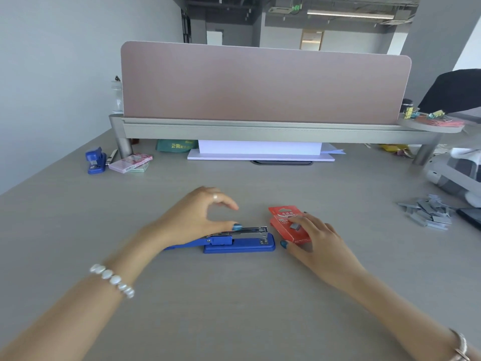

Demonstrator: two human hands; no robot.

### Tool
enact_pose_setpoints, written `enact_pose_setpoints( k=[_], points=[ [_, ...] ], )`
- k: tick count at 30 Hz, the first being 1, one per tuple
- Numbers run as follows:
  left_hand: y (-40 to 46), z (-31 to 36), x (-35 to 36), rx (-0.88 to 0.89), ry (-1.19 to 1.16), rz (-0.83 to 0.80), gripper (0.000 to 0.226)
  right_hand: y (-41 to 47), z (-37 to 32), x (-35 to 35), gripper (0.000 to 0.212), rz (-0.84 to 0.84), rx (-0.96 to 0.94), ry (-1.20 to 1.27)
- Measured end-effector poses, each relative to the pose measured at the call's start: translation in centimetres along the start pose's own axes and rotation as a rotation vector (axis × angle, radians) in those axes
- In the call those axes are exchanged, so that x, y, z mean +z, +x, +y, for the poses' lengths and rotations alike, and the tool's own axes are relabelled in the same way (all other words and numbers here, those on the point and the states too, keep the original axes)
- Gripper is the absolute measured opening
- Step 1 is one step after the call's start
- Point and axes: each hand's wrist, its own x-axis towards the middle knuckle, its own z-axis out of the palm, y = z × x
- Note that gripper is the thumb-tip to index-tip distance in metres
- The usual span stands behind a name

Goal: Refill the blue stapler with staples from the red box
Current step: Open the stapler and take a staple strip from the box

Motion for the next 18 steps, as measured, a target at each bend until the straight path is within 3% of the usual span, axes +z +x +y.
enact_pose_setpoints(
  k=[4,10,15,18],
  points=[
    [4.6,3.8,3.5,0.151,0.11,-0.127,0.041,-0.2,0.2,-0.1,0.049,0.031,-0.015,0.083],
    [6.5,5.4,6.0,0.126,0.039,-0.242,0.047,-0.5,1.0,-0.6,0.057,0.022,-0.038,0.218],
    [6.1,5.0,6.7,0.164,0.008,-0.194,0.035,-0.1,1.4,-0.9,0.052,0.026,-0.076,0.203],
    [6.1,4.7,7.1,0.18,-0.028,-0.152,0.028,0.0,1.5,-1.1,0.06,0.009,-0.096,0.234]
  ],
)
